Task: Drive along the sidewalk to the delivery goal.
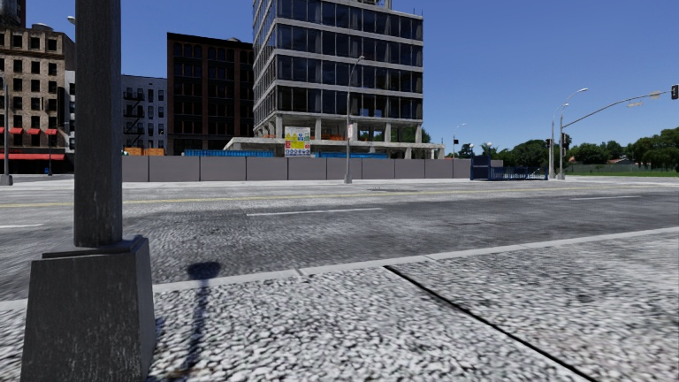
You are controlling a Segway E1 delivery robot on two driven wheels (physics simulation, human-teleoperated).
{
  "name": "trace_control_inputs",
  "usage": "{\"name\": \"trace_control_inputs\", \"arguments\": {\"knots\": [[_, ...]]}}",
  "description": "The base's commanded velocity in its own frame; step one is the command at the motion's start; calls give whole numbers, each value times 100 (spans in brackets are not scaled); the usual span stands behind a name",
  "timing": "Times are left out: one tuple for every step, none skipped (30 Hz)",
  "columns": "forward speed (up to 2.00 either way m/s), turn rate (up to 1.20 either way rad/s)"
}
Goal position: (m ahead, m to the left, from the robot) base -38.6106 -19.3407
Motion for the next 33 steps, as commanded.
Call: {"name": "trace_control_inputs", "arguments": {"knots": [[0,0],[0,0],[0,0],[0,0],[0,0],[0,0],[0,0],[0,0],[0,0],[0,0],[0,0],[0,0],[0,0],[0,0],[0,0],[0,0],[0,0],[0,0],[0,0],[0,0],[0,0],[0,0],[0,0],[0,0],[0,0],[0,0],[0,0],[0,0],[0,0],[0,0],[0,-5],[0,-19],[0,-19]]}}
